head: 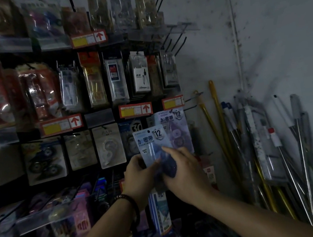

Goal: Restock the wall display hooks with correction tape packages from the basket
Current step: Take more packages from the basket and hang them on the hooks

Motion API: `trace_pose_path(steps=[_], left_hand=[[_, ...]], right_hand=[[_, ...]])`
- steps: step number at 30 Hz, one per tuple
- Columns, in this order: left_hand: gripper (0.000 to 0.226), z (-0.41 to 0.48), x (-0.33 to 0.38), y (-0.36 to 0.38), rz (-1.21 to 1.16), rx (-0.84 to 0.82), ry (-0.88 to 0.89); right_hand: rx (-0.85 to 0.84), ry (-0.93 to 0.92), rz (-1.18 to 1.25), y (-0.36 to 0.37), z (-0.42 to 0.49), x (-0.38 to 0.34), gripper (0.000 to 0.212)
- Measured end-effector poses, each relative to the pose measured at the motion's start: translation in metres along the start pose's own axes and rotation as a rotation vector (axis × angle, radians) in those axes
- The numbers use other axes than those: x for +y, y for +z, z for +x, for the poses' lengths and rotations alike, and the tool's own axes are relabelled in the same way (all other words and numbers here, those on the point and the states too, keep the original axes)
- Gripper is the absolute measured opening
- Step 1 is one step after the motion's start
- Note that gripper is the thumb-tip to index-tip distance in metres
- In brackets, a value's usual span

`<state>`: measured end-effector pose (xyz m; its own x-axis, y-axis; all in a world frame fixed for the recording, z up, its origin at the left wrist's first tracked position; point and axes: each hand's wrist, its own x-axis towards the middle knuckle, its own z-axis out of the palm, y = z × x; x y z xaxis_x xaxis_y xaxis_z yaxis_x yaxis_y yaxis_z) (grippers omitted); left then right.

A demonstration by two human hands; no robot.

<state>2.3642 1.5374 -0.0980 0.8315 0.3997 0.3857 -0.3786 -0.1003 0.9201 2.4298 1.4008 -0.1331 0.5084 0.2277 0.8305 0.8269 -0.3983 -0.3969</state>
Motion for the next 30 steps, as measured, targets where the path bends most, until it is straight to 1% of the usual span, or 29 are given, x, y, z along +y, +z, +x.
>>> trace_pose_path(steps=[2, 4, 7, 9, 12, 14, 19, 25, 30], left_hand=[[0.031, -0.002, 0.003, -0.003, 0.083, -0.030, 0.012], [0.028, -0.003, 0.004, -0.009, 0.308, -0.015, 0.068], [0.019, -0.002, 0.003, -0.023, 0.671, 0.055, 0.198], [0.017, -0.001, 0.003, -0.033, 0.835, 0.037, 0.242], [0.021, 0.000, 0.007, -0.044, 0.994, -0.002, 0.252], [0.020, -0.001, 0.010, -0.048, 1.051, -0.009, 0.256], [0.019, -0.001, 0.012, -0.052, 1.094, -0.034, 0.271], [0.021, -0.002, 0.008, -0.052, 1.037, -0.013, 0.247], [0.021, -0.004, 0.004, -0.052, 1.039, -0.024, 0.252]], right_hand=[[0.065, 0.051, -0.033, -0.004, 0.009, 0.008, 0.069], [0.134, 0.138, -0.050, -0.008, 0.021, 0.019, 0.066], [0.200, 0.235, -0.009, -0.009, 0.039, 0.035, 0.066], [0.202, 0.249, -0.024, -0.009, 0.048, 0.043, 0.066], [0.216, 0.248, -0.050, -0.007, 0.057, 0.045, 0.066], [0.226, 0.243, -0.068, -0.006, 0.062, 0.044, 0.066], [0.189, 0.206, -0.100, -0.011, 0.070, 0.042, 0.065], [0.080, 0.212, -0.202, -0.015, 0.071, 0.041, 0.065], [0.052, 0.236, -0.253, -0.008, 0.081, 0.044, 0.059]])
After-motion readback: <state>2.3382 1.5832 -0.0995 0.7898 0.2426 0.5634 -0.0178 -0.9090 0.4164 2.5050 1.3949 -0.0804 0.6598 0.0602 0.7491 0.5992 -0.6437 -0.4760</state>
